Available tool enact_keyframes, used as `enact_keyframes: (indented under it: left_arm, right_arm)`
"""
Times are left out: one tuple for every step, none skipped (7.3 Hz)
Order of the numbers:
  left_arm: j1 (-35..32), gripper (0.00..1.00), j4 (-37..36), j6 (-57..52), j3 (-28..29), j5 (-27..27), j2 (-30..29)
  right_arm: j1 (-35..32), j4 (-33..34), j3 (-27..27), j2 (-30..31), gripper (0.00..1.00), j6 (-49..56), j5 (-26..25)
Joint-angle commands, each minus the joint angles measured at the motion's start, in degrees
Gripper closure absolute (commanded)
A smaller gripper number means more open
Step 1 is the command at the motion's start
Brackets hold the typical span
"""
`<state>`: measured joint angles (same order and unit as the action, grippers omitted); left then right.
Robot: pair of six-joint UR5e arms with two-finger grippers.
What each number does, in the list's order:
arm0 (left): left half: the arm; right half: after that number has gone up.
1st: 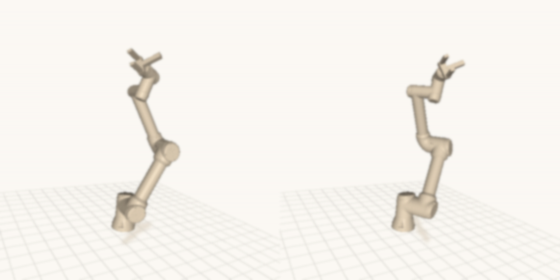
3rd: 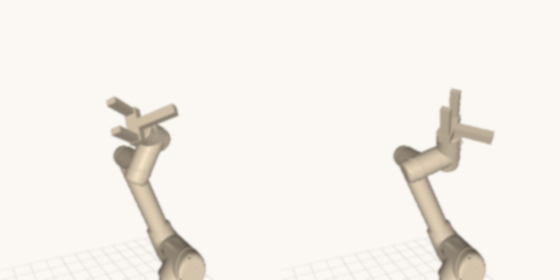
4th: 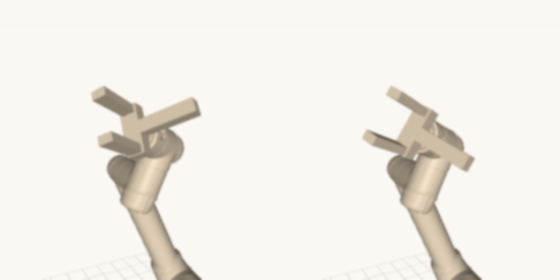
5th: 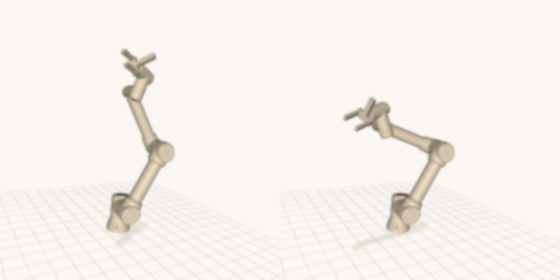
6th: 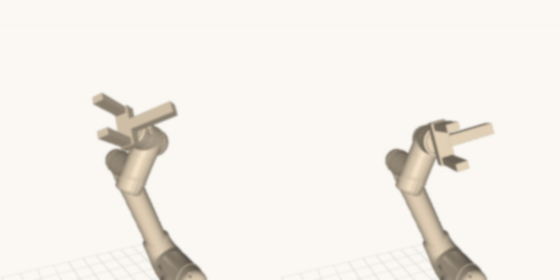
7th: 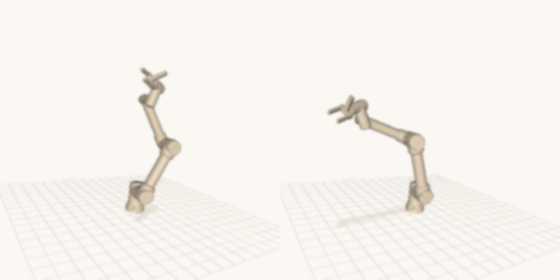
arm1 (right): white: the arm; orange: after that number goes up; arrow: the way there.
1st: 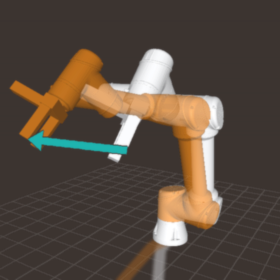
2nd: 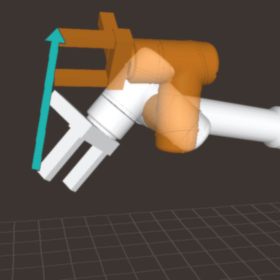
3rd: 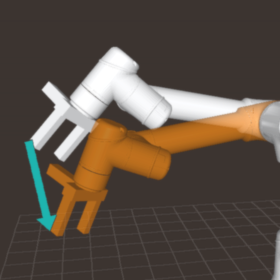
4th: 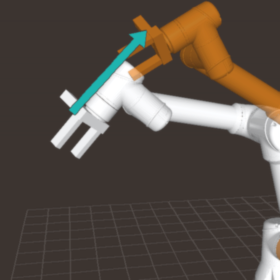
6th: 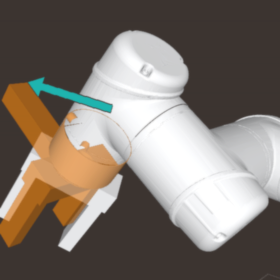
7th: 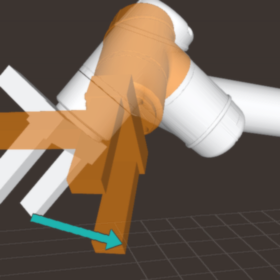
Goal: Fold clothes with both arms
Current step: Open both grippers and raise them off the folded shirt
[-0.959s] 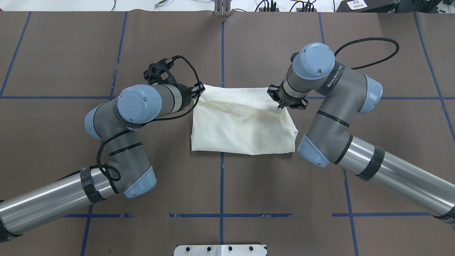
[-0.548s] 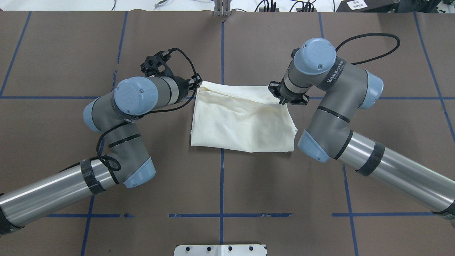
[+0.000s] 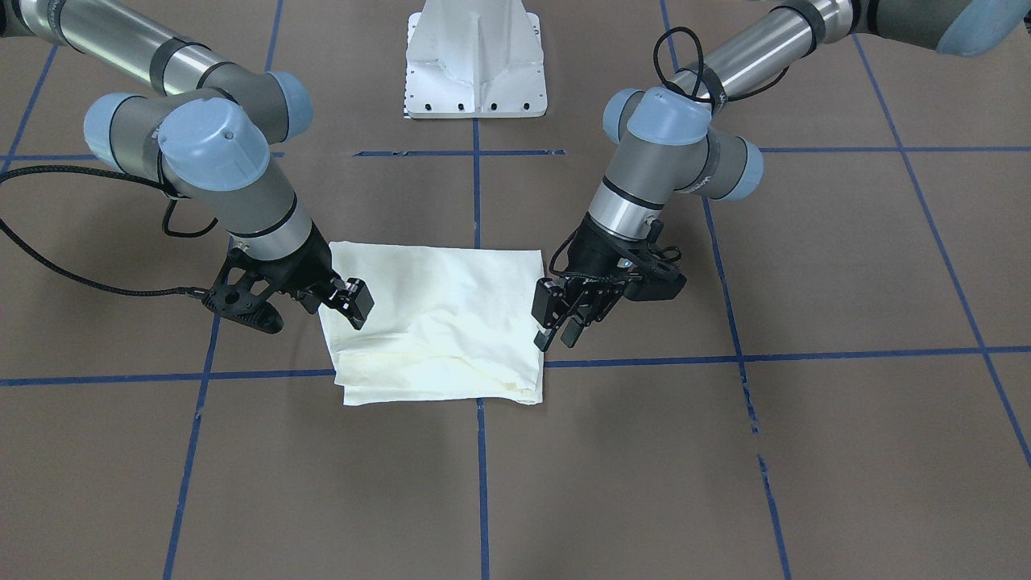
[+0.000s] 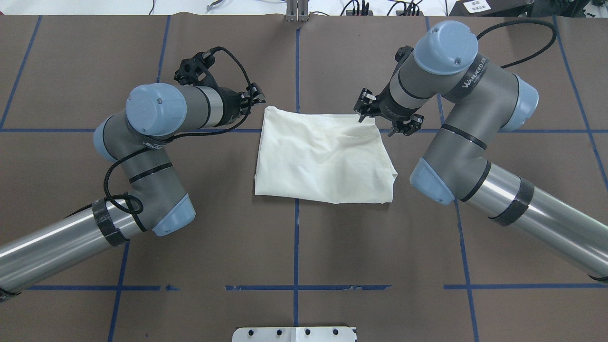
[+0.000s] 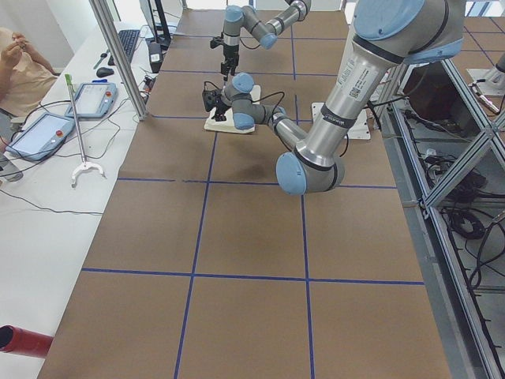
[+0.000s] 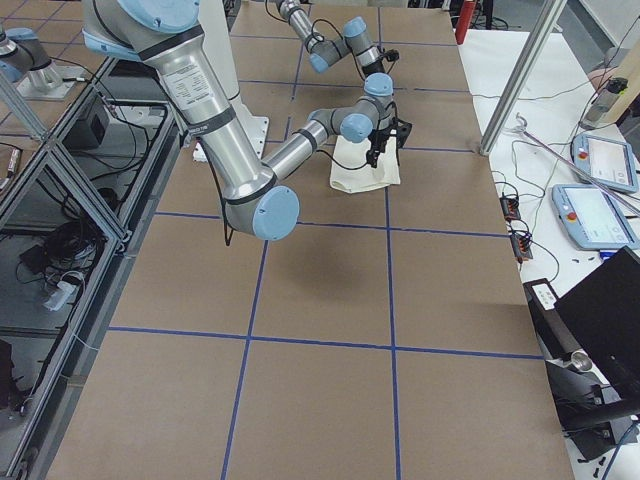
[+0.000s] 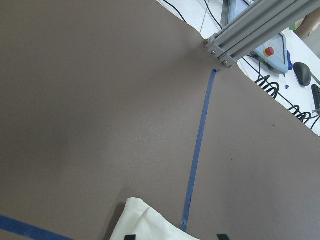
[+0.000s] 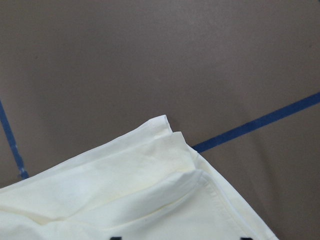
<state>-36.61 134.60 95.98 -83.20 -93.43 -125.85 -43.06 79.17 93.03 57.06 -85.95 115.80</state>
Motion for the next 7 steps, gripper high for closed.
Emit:
enact_keyframes:
  left_arm:
    - [2.23, 1.0, -0.13, -0.18, 1.98, -0.35, -0.18]
    - [2.51, 1.0, -0.04, -0.27, 5.04, -0.18, -1.67]
    - [2.68, 1.0, -0.04, -1.4, 9.07, -0.09, -4.55]
    - [2.77, 1.0, 0.23, -1.58, 10.59, -0.09, -5.8]
    - [2.77, 1.0, 0.49, -1.67, 12.7, -0.09, -6.68]
    - [2.77, 1.0, 1.28, -2.02, 17.15, 0.09, -9.74]
    - [2.25, 1.0, 2.68, -3.16, 18.42, 0.18, -10.12]
  right_arm:
    - [3.5, 0.02, 1.01, 0.42, 0.7, -1.85, -3.1]
    - [5.42, 0.02, 0.4, 0.42, 1.0, -1.25, -3.38]
    - [6.57, -0.06, -0.56, 0.25, 1.0, -0.81, -5.74]
    - [6.59, -0.06, -1.79, -0.02, 1.0, -0.02, -6.02]
    - [5.98, -1.81, -4.41, -0.28, 1.0, 2.43, -6.81]
    - [4.23, -6.26, -7.66, -0.28, 1.0, 3.49, -7.07]
    - [2.04, -7.44, -10.21, -0.8, 1.0, 5.25, -6.64]
